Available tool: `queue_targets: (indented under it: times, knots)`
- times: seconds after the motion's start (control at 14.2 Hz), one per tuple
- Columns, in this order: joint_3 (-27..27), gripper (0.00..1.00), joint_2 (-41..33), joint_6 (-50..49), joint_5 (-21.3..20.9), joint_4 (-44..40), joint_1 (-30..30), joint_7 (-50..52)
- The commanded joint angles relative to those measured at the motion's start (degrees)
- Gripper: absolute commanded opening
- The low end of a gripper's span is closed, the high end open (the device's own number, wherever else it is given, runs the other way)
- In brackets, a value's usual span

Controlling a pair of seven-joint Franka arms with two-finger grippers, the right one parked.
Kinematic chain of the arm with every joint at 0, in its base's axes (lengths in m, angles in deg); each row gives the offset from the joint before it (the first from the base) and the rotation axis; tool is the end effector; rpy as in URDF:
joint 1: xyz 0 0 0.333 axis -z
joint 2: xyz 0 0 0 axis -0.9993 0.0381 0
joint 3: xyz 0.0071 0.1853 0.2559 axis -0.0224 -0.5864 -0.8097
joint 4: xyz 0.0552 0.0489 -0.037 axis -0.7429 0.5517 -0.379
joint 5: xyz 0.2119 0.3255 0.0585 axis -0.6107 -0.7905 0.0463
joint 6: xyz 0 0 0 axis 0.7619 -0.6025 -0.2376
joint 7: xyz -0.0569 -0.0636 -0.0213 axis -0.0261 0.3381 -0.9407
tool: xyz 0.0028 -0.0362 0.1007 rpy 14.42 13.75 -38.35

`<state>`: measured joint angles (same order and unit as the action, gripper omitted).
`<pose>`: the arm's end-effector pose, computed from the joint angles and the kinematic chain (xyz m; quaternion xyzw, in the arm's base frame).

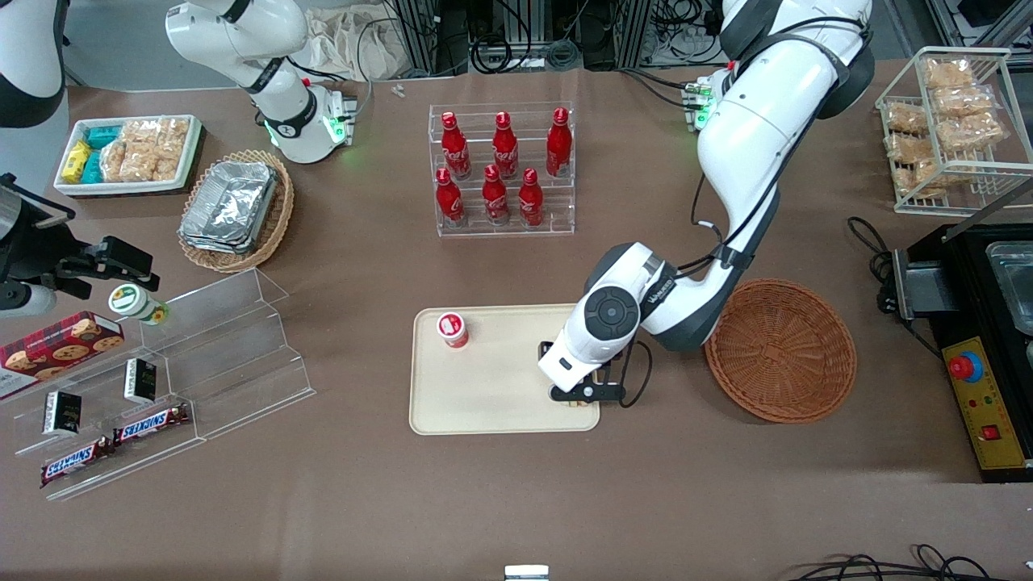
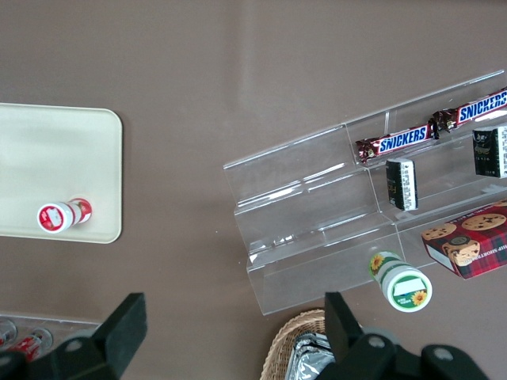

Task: Place sandwich from basket to tray
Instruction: 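Lower the sandwich onto the cream tray and open the left gripper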

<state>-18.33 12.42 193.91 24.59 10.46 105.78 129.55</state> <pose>0.6211 -0.4153 0.2625 0.9984 0.0077 -0.0235 0.0511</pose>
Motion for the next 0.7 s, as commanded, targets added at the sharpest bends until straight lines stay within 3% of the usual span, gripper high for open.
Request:
queue_targets:
  times: [0.0, 0.21, 0.42, 0.63]
  knots:
    - [-0.4, 1.0, -4.6, -1.2, -1.1, 0.3, -0.9, 1.4]
    - [-0.3, 1.0, -9.4, -2.4, -0.9, 1.4, -4.4, 1.2]
    - [0.0, 1.0, -15.0, -10.1, 0.3, 2.3, -7.8, 0.5]
    - [-0.1, 1.0, -21.5, -14.1, 7.3, 6.3, -12.2, 0.4]
